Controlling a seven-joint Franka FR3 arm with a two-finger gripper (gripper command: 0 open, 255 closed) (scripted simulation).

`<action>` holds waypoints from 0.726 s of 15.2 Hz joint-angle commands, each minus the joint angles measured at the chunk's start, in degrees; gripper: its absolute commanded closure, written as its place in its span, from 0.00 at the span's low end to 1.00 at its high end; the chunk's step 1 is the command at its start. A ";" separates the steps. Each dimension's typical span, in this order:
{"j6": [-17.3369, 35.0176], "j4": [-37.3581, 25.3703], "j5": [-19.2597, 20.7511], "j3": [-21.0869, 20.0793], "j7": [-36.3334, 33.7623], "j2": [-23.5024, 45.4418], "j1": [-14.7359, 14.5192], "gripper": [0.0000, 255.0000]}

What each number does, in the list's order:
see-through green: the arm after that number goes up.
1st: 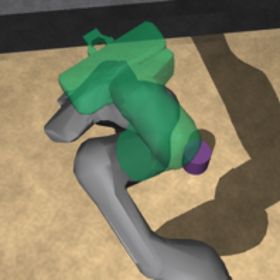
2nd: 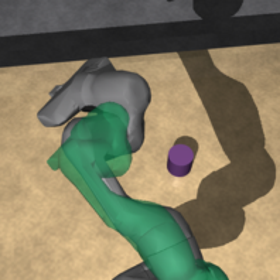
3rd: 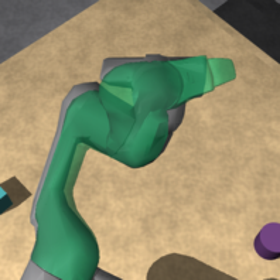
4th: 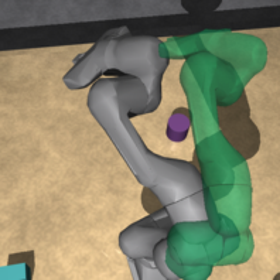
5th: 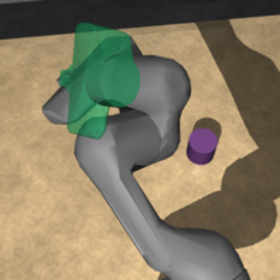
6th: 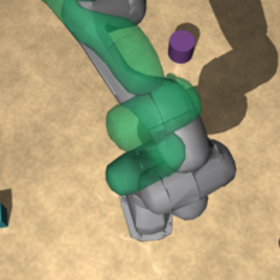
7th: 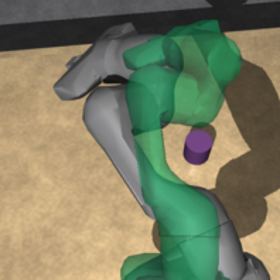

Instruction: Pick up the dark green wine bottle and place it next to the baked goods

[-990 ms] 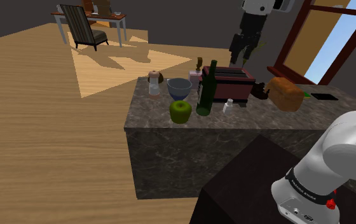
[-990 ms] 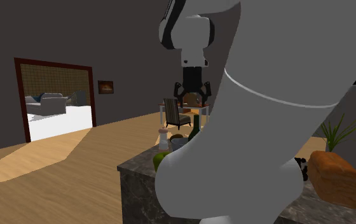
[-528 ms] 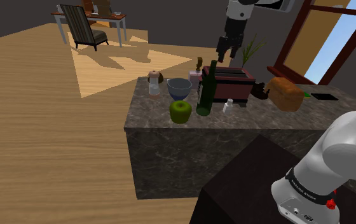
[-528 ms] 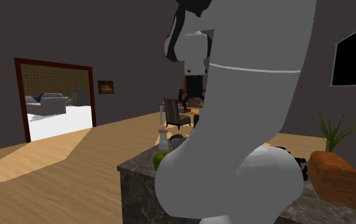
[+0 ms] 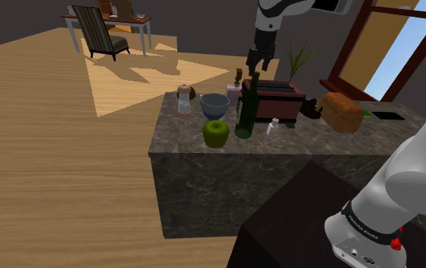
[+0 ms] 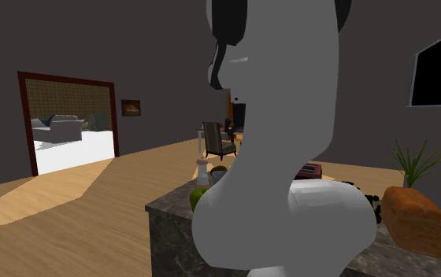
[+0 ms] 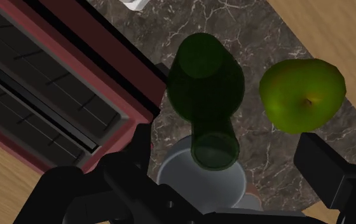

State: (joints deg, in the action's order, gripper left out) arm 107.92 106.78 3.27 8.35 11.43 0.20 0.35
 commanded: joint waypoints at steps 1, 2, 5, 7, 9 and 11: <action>1.25 0.47 -0.06 0.08 0.20 0.76 0.08 0.00; 2.00 1.10 -0.07 0.10 0.20 0.88 0.11 0.00; 4.66 3.22 -0.10 0.18 0.23 1.42 0.19 0.00; 4.66 3.23 -0.10 0.18 0.23 1.42 0.19 0.00; 4.66 3.22 -0.10 0.18 0.23 1.42 0.19 0.00; 4.66 3.22 -0.10 0.18 0.23 1.42 0.19 0.00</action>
State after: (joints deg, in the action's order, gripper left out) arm 112.56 109.99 3.17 8.53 11.66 1.62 0.53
